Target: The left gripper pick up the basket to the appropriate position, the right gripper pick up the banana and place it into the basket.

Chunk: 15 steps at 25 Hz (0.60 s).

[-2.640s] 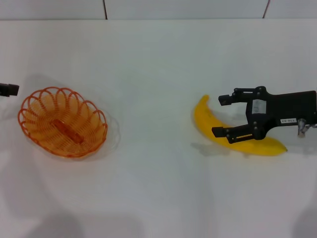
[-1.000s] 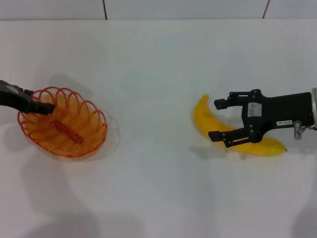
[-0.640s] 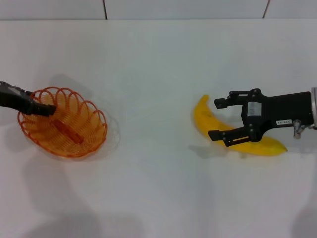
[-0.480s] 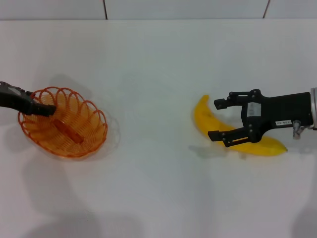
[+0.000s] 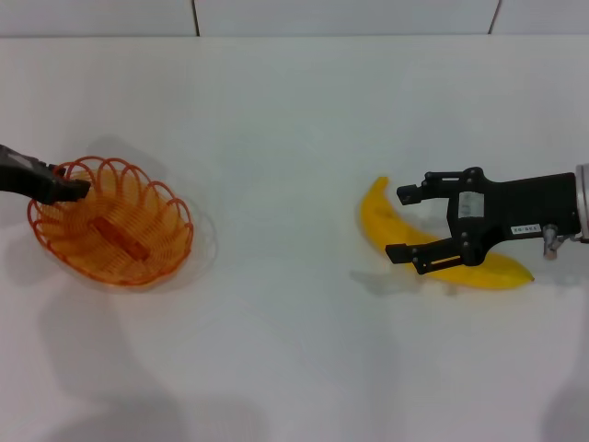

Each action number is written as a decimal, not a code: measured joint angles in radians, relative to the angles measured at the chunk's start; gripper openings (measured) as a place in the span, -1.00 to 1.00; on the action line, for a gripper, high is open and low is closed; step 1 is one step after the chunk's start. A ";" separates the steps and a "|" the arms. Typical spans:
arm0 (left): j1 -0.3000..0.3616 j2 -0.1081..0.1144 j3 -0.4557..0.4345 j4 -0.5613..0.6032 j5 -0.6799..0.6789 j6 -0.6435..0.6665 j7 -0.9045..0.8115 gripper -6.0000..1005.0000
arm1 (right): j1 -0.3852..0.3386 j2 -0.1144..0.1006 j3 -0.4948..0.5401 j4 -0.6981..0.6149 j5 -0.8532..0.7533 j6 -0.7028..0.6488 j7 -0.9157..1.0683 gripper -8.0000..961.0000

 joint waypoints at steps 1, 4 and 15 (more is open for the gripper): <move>0.000 0.000 0.000 -0.001 0.000 0.000 0.001 0.10 | 0.000 0.000 0.000 0.000 0.000 0.000 0.000 0.86; 0.000 -0.001 0.001 -0.004 -0.001 -0.001 0.001 -0.12 | 0.000 0.000 0.000 0.000 0.000 0.000 0.000 0.86; 0.000 -0.002 0.002 -0.007 -0.001 -0.001 0.002 -0.53 | 0.000 0.000 0.000 0.000 0.001 0.000 0.002 0.86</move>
